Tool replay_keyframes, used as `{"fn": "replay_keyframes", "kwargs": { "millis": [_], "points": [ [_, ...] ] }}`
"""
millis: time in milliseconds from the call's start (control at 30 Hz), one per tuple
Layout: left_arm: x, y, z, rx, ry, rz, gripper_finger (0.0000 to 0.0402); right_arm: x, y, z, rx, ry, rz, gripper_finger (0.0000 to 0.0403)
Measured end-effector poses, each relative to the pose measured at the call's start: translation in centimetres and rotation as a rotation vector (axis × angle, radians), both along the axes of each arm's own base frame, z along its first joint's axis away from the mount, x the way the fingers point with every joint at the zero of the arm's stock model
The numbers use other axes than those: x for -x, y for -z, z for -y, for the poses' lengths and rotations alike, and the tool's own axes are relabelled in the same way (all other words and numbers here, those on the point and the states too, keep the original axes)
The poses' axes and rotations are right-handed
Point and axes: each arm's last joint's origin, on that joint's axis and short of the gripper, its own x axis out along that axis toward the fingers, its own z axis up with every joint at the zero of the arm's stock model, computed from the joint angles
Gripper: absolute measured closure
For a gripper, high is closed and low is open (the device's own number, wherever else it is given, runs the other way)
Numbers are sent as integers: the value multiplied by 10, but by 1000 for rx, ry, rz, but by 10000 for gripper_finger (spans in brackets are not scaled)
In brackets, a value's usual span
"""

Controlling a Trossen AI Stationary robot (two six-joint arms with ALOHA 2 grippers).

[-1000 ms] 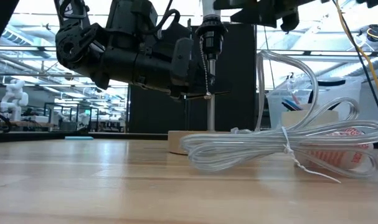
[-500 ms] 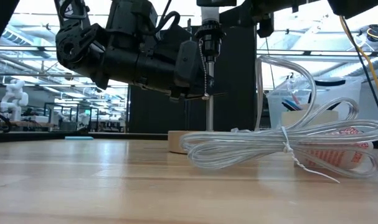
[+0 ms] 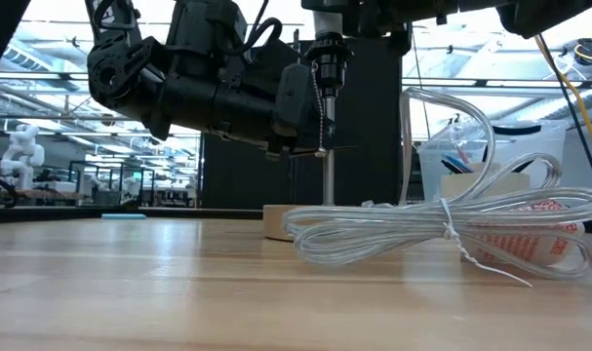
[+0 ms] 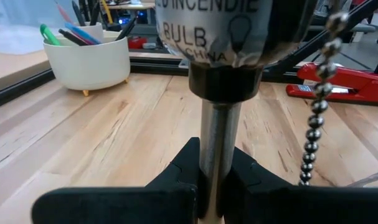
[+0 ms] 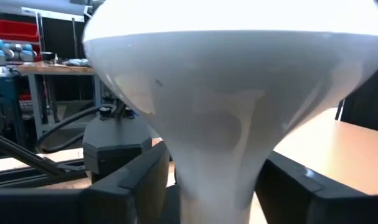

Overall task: Screw lightbulb
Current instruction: Remove the lightbulb from the lamp

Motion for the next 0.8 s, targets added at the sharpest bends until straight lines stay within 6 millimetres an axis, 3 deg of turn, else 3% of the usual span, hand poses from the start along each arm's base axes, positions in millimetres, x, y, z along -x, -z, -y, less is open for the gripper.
{"fn": "replay_keyframes", "kwargs": {
  "millis": [233, 800],
  "points": [
    [0, 1, 1, -3, 20, -10, 373, 0, 1, 0, 42, 0, -29, 241],
    [0, 2, 3, -10, 98, -28, 373, 9, -15, 20, 95, -238, -170, 235]
  ]
}}
